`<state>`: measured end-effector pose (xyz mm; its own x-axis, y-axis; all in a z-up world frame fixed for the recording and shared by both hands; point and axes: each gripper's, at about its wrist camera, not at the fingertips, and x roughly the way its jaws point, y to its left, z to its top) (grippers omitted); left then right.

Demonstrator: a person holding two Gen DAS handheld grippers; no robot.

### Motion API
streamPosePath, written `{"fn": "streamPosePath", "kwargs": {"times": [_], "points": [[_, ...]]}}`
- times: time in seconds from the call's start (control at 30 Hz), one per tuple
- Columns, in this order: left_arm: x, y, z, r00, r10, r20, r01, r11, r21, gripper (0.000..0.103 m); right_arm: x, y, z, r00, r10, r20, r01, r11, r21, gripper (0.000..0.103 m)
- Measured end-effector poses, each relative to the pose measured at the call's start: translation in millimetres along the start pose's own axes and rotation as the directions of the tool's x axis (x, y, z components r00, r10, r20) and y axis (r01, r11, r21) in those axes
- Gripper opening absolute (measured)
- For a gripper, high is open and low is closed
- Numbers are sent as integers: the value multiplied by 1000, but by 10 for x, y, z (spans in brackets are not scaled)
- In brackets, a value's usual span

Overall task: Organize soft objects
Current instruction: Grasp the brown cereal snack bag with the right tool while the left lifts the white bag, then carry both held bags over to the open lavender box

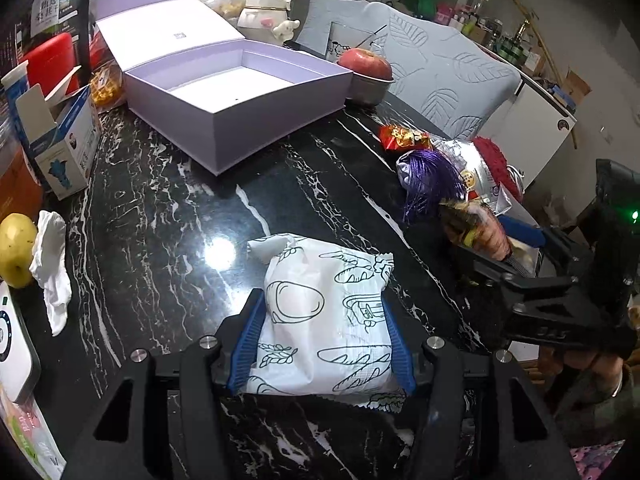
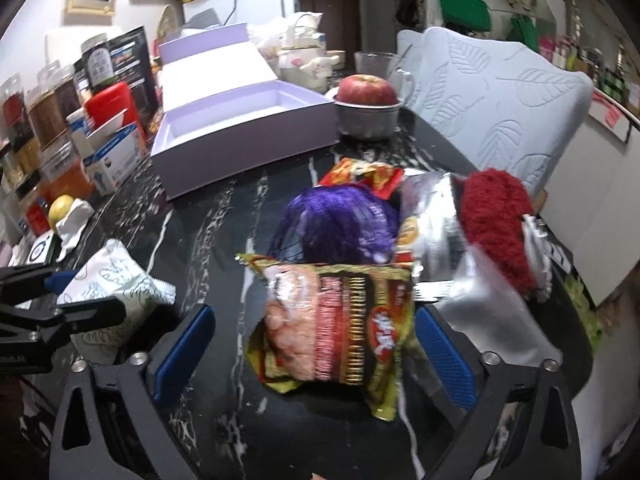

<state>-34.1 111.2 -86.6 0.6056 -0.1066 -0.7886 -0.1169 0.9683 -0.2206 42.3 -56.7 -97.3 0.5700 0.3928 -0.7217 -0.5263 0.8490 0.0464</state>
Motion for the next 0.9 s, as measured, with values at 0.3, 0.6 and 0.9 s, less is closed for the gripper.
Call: {"fn": "streamPosePath", "kwargs": {"times": [0.3,0.6,0.9], "points": [[50,-14,-7,1000,-4,-16,4,1000,5,56,81,50,-108,999,27,-30,-27,1000,-10,61],[148,-68,-57,999,20,-29,-20,1000,24,56,-19,74,-203,999,41,-21,-41,999,-8,52],[39,-126,-144,1000,31,-2,-31,999,32,52,-165,99,-330,997,83,-9,-83,997,4,47]]}}
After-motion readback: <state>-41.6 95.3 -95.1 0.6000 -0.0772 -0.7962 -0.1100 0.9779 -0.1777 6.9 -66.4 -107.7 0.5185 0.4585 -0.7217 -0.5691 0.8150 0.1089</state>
